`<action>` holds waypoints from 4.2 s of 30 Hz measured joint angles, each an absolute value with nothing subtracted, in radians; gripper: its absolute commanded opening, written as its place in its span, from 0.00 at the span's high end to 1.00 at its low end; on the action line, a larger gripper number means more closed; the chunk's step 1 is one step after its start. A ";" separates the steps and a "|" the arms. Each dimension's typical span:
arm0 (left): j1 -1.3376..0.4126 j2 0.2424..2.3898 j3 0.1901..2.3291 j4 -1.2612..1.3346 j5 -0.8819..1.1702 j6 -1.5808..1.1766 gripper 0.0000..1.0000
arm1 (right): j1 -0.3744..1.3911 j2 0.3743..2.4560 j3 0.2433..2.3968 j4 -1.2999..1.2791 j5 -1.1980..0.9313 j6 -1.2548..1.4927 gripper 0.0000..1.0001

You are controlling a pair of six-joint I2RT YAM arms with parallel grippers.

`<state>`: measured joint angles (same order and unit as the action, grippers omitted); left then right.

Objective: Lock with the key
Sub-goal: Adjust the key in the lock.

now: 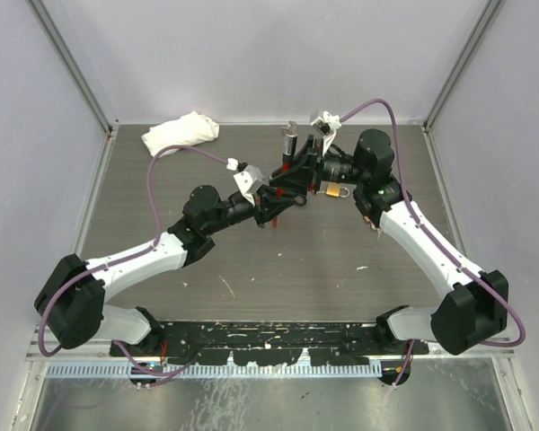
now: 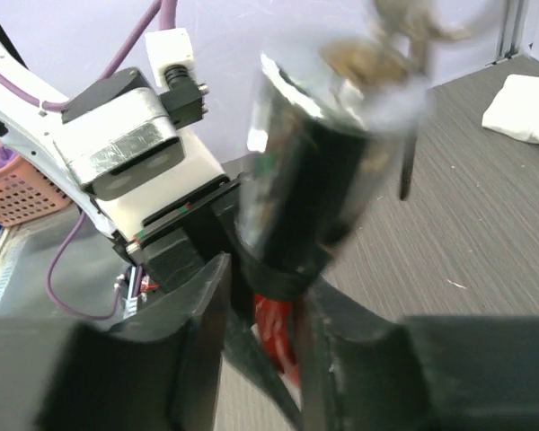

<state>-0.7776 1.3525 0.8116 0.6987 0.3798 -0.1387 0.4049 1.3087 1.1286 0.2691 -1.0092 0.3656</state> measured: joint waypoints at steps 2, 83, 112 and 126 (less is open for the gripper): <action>-0.756 1.346 0.813 0.648 0.397 -0.107 1.00 | 0.396 1.299 1.129 0.227 -1.020 0.319 0.35; -0.672 0.882 0.814 -0.414 0.355 0.750 1.00 | 0.073 1.089 1.024 -1.002 -1.217 -1.340 0.03; -0.672 0.899 0.780 -0.392 0.382 0.739 1.00 | 0.177 1.099 1.063 -0.899 -1.122 -1.272 0.02; -0.672 0.910 0.780 -0.392 0.390 0.739 1.00 | 0.189 1.101 1.096 -0.906 -1.120 -1.272 0.06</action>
<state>-0.6720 0.9096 0.7795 -0.3920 0.3897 0.7395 0.1894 1.1011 1.0958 -0.9058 -1.1198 -1.2724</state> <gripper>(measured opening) 0.158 0.961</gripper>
